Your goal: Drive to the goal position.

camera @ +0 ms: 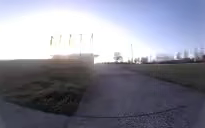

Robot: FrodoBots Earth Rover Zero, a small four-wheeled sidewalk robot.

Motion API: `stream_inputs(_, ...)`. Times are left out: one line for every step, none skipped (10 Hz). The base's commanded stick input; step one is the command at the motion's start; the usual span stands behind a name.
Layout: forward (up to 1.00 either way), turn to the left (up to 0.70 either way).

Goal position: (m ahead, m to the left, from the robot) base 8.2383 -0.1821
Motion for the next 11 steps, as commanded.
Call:
stream_inputs(0.50,-0.19)
stream_inputs(0.50,-0.08)
stream_inputs(0.50,0.00)
stream_inputs(0.50,0.00)
stream_inputs(0.50,0.00)
stream_inputs(0.50,0.00)
stream_inputs(0.50,0.00)
stream_inputs(0.50,0.00)
stream_inputs(0.50,0.00)
stream_inputs(0.50,0.00)
stream_inputs(0.50,0.00)
